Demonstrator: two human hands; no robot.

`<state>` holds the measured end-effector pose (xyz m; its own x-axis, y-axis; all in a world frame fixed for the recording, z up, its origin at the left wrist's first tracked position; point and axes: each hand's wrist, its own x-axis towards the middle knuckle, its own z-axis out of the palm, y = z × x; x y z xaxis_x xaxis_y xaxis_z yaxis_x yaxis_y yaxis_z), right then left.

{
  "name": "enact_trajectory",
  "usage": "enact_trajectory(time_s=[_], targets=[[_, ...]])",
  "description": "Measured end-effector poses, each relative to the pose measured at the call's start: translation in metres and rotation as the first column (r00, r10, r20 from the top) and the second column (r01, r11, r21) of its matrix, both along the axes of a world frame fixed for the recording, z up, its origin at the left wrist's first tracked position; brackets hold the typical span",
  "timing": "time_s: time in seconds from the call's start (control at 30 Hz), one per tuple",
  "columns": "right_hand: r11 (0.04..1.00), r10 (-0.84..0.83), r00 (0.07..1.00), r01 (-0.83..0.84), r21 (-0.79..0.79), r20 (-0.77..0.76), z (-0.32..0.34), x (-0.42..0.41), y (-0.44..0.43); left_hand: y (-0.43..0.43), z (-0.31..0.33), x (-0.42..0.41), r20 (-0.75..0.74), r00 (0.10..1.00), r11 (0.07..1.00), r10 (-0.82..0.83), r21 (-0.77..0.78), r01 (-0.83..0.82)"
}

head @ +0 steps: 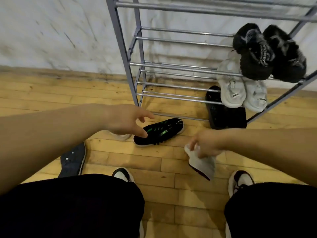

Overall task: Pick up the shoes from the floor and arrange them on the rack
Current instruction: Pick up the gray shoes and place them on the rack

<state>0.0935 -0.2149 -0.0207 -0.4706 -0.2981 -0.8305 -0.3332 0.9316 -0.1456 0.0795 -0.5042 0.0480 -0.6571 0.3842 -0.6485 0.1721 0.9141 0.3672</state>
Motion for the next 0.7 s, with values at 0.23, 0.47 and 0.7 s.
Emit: enact_trajectory(time_s=[0.23,0.47,0.7], targets=[[0.799,-0.324,0.920,0.142,-0.584,-0.220,0.224,0.042,0.013,0.036,0.086,0.043,-0.217,0.975,0.929,0.044,0.368,0.040],[0.554,-0.652,0.672,0.108,-0.826,-0.350,0.269,0.089,0.079,0.104,0.132,0.082,-0.430,0.867,0.804,0.250,0.591,0.062],[0.446,-0.864,0.344,0.186,-0.876,-0.367,0.274,0.160,0.211,0.255,0.187,0.087,-0.619,0.774,0.776,0.134,0.551,0.306]])
